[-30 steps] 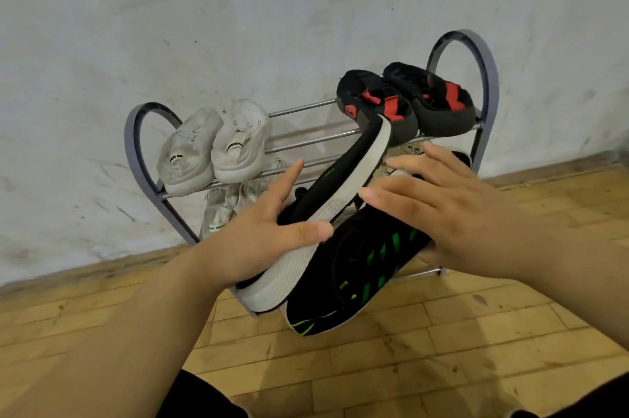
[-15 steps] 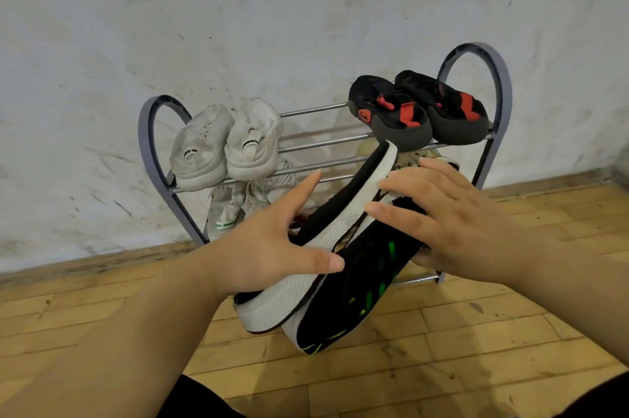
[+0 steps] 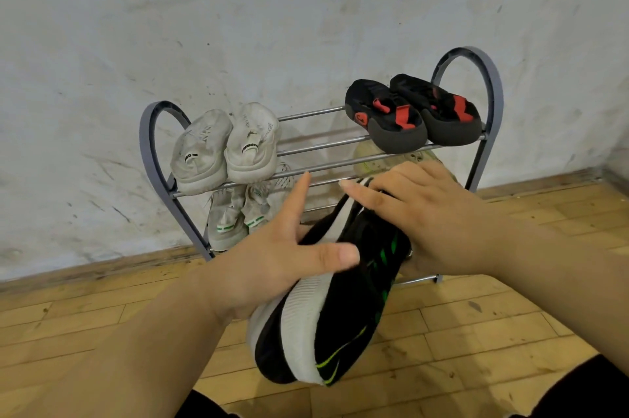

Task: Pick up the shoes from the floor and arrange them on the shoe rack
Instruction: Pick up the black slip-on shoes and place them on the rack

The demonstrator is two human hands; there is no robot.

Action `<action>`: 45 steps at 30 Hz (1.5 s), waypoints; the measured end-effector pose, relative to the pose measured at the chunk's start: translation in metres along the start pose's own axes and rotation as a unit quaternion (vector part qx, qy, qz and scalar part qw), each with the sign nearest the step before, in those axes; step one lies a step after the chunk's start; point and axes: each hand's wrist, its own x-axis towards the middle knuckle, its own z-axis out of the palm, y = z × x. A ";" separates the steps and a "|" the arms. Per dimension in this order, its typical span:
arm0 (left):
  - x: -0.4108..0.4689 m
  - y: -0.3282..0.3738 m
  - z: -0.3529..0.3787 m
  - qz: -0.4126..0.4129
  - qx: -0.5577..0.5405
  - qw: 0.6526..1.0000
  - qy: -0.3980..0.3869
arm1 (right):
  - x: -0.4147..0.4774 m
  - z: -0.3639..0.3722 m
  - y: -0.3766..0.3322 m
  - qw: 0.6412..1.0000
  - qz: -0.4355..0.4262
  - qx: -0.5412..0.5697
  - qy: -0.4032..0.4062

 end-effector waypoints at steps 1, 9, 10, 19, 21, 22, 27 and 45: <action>0.000 0.000 0.002 -0.010 0.018 1.000 -0.005 | 0.000 0.001 -0.002 1.000 0.003 -0.009 -0.022; 0.008 -0.002 0.013 0.020 0.015 0.990 0.135 | -0.006 -0.002 0.006 0.950 0.230 0.208 -0.043; 0.008 -0.001 0.014 0.027 0.023 0.986 0.163 | -0.008 -0.007 0.006 0.914 0.280 0.288 -0.045; 0.020 0.009 0.044 0.085 -0.106 0.957 0.256 | -0.004 -0.013 -0.047 0.654 0.251 0.712 -0.057; 0.023 0.010 0.047 0.097 -0.149 0.955 0.237 | -0.004 -0.016 -0.047 0.624 0.233 0.746 0.003; 0.024 0.011 0.048 0.103 -0.166 0.956 0.221 | -0.006 -0.018 -0.044 0.609 0.237 0.757 0.024; 0.018 0.016 0.055 0.157 -0.130 0.977 0.059 | -0.020 -0.025 -0.028 0.597 0.241 0.764 0.052; -0.077 -0.005 -0.042 0.000 0.100 0.992 -0.071 | -0.085 -0.066 0.008 0.798 0.223 0.479 -0.290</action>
